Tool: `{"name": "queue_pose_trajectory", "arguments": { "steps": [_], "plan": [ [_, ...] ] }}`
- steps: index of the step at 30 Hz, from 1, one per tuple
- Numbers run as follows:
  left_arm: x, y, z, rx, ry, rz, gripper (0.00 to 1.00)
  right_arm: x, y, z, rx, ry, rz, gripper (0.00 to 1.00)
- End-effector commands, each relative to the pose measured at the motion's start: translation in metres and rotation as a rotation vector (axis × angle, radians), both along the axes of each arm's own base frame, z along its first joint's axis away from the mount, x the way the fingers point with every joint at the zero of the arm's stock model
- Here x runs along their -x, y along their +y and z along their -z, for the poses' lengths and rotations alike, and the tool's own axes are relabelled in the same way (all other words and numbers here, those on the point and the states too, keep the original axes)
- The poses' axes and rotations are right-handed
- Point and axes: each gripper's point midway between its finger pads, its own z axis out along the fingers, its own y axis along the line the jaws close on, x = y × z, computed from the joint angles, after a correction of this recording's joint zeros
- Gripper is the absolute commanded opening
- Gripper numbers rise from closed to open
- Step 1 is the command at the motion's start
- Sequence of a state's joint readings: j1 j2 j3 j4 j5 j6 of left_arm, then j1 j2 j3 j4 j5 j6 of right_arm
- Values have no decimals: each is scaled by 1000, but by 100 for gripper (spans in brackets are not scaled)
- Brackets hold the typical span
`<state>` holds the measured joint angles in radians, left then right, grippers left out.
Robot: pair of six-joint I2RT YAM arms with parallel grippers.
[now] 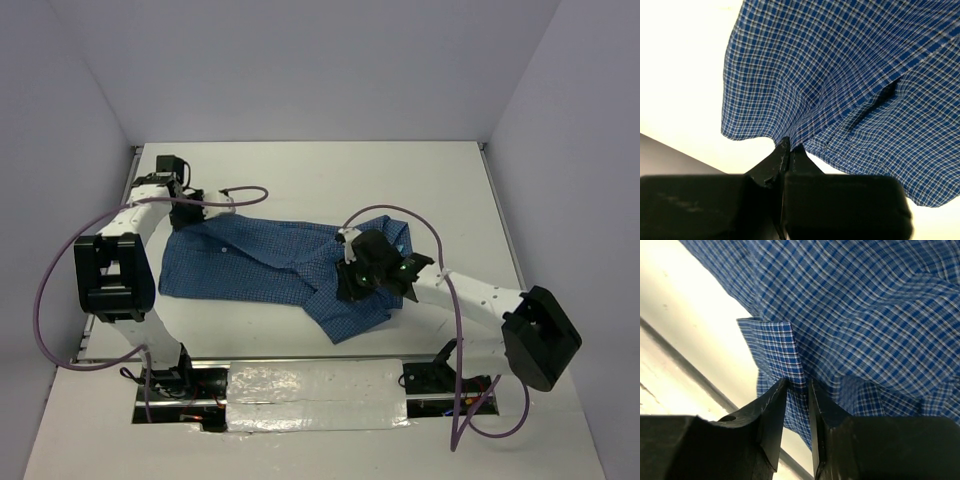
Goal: Fold and stack the long sleeve shirts
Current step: Fold the shirt
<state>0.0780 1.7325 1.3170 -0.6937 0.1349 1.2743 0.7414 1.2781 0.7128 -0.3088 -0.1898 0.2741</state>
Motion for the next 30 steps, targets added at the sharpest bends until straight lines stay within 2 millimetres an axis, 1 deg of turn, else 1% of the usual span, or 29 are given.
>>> {"name": "queue_pose_trajectory", "arguments": {
  "steps": [1,2,5,7,8,10,11,12,14,15,16,18,19,20,21,22,23,24,26,27,28,29,30],
  "plan": [
    [8,-3,-2,25,8,-6,0,-6,19,-23,-112,-34,-15,32],
    [8,-3,-1,24,7,-8,0,-4,21,-26,-126,-32,-13,32],
    [9,-4,1,29,13,-11,0,-3,27,-42,-170,-77,-21,34],
    [9,-3,2,30,13,-14,0,0,30,-45,-186,-82,-37,35],
    [9,-4,3,31,15,-15,0,0,31,-44,-189,-79,-39,36],
    [7,-4,2,31,9,-16,0,1,32,-35,-178,-57,-43,38],
    [7,-3,2,31,11,-18,0,4,35,-32,-178,-37,-58,39],
    [6,-3,2,29,10,-19,0,4,37,-24,-171,-18,-64,40],
    [6,-2,2,26,10,-20,0,4,41,-20,-170,-7,-71,41],
    [6,-2,2,23,10,-21,0,3,41,-13,-153,10,-69,41],
    [6,-2,2,22,12,-22,0,0,43,-14,-151,10,-70,43],
    [7,-1,2,22,12,-23,0,0,43,-5,-120,30,-71,43],
    [8,-1,2,22,15,-24,0,-1,44,-5,-116,27,-73,42],
    [9,-2,2,23,13,-22,0,0,43,-3,-107,33,-75,39],
    [9,-1,1,26,8,-23,0,-1,42,-3,-102,30,-72,22],
    [8,-1,1,28,6,-30,0,-2,42,-5,-102,21,-70,12],
    [7,-1,-1,31,-2,-38,0,-2,41,-7,-100,14,-67,4],
    [5,-1,-3,36,-9,-47,0,-7,39,-17,-107,-20,-53,0],
    [1,-1,-7,64,-16,-93,0,-15,37,-36,-112,-73,-41,0],
    [-8,-2,-13,77,-35,-108,0,-25,32,-50,-119,-110,-19,0],
    [-13,-3,-17,111,-40,-151,0,-40,33,-75,-132,-176,-12,0],
    [-26,-3,-25,127,-69,-174,0,-48,25,-86,-121,-190,7,0],
    [-33,-3,-29,141,-80,-194,0,-61,22,-101,-128,-224,24,0]
  ]
}}
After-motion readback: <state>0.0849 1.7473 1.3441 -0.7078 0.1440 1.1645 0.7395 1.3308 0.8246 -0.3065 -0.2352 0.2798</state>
